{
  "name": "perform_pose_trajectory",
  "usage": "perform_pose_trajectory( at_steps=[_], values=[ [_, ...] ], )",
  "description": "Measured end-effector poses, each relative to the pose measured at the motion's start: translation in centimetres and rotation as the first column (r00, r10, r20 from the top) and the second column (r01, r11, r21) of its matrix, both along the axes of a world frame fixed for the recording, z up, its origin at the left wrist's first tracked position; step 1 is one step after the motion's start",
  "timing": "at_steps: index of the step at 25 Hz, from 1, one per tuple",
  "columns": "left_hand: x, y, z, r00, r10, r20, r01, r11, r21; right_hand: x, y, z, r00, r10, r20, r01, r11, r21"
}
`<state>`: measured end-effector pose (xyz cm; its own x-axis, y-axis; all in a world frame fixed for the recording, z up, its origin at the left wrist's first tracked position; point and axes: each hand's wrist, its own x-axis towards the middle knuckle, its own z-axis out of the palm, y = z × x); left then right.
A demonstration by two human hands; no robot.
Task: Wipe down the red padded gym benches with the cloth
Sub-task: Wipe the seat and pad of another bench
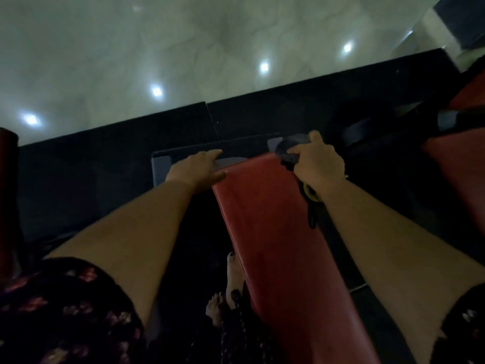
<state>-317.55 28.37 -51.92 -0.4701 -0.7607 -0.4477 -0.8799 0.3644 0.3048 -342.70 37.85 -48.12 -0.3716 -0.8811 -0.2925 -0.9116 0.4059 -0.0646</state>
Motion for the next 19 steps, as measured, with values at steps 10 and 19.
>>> perform_pose_trajectory(
  at_steps=[10, 19],
  values=[
    [5.0, 0.9, 10.8, 0.997, -0.04, 0.072, 0.047, 0.994, -0.094, 2.8, 2.3, 10.7, 0.994, -0.058, 0.093, 0.061, 0.998, -0.024],
    [9.3, 1.7, 19.6, 0.999, 0.028, -0.042, -0.028, 1.0, -0.003, 9.1, 0.1, 19.9, 0.999, 0.008, 0.046, -0.004, 0.997, -0.083]
  ],
)
